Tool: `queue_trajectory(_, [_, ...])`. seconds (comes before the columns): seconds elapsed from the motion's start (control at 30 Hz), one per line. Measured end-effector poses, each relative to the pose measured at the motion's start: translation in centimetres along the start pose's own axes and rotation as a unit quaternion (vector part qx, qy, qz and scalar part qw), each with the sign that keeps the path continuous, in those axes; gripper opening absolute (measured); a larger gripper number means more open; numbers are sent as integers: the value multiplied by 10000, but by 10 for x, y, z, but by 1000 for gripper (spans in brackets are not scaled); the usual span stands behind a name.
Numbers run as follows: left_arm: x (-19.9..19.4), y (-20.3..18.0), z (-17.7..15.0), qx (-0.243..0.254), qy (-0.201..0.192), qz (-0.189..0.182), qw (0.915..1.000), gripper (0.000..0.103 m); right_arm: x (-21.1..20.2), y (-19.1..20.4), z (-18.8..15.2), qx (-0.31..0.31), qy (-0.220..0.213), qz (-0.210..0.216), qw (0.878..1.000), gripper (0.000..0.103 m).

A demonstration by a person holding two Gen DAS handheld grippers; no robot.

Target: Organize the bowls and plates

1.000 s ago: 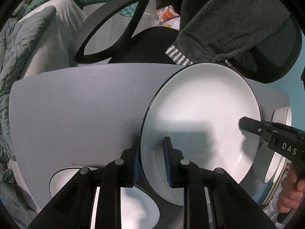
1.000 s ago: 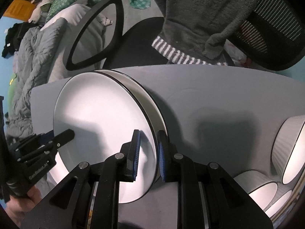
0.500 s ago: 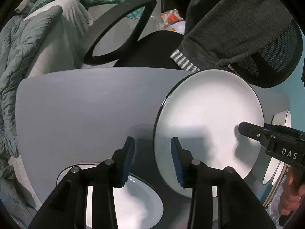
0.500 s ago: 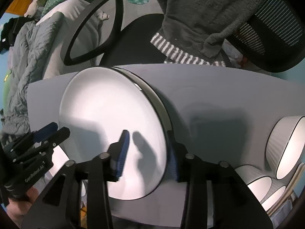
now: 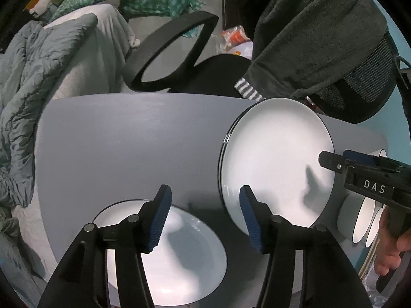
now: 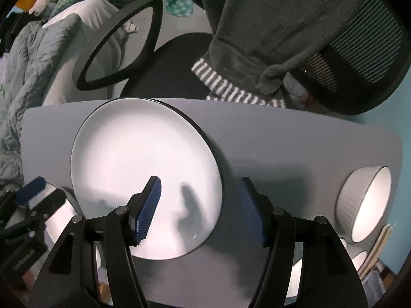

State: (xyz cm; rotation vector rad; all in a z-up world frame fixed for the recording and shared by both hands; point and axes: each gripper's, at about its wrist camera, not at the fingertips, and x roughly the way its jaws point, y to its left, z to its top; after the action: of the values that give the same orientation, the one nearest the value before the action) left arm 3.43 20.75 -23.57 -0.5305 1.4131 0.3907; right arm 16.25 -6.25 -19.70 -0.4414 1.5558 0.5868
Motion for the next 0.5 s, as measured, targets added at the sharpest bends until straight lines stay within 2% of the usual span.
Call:
queue_trajectory(0.27, [-37, 10, -19, -76, -420, 31, 9991, 67, -33, 20, -14, -600, -484, -470, 9959, 67])
queue_trajectory(0.5, [-69, 24, -42, -236, -666, -24, 9975, 73, -63, 38, -30, -905, -829, -522, 9911, 73])
